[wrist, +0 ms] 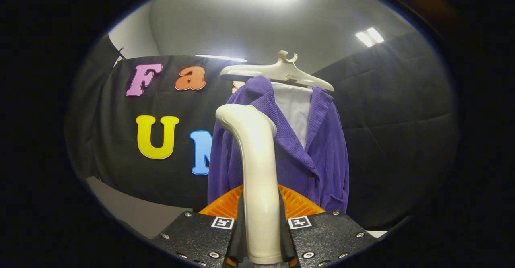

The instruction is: Iron the clothes twice with a garment steamer, once on the left side and once on the right side.

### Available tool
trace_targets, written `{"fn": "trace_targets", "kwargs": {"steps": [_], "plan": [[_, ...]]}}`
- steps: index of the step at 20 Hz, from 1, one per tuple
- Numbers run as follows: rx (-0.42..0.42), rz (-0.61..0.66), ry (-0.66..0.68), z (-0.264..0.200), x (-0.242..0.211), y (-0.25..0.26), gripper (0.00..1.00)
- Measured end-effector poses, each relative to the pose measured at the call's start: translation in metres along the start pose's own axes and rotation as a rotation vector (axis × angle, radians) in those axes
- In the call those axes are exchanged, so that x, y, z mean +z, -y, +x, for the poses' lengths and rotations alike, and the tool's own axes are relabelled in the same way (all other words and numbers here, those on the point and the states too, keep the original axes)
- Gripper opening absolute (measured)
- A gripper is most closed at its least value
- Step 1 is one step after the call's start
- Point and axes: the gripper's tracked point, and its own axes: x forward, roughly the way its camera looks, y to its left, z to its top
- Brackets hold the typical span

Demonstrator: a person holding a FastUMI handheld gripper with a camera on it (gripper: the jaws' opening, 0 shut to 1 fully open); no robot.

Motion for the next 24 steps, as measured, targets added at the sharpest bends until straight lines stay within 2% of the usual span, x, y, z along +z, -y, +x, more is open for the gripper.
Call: {"fn": "trace_targets", "kwargs": {"steps": [10, 24], "plan": [[0.000, -0.075, -0.201, -0.038, -0.116, 0.022, 0.34], [0.008, -0.096, -0.433, -0.080, -0.250, 0.046, 0.34]]}}
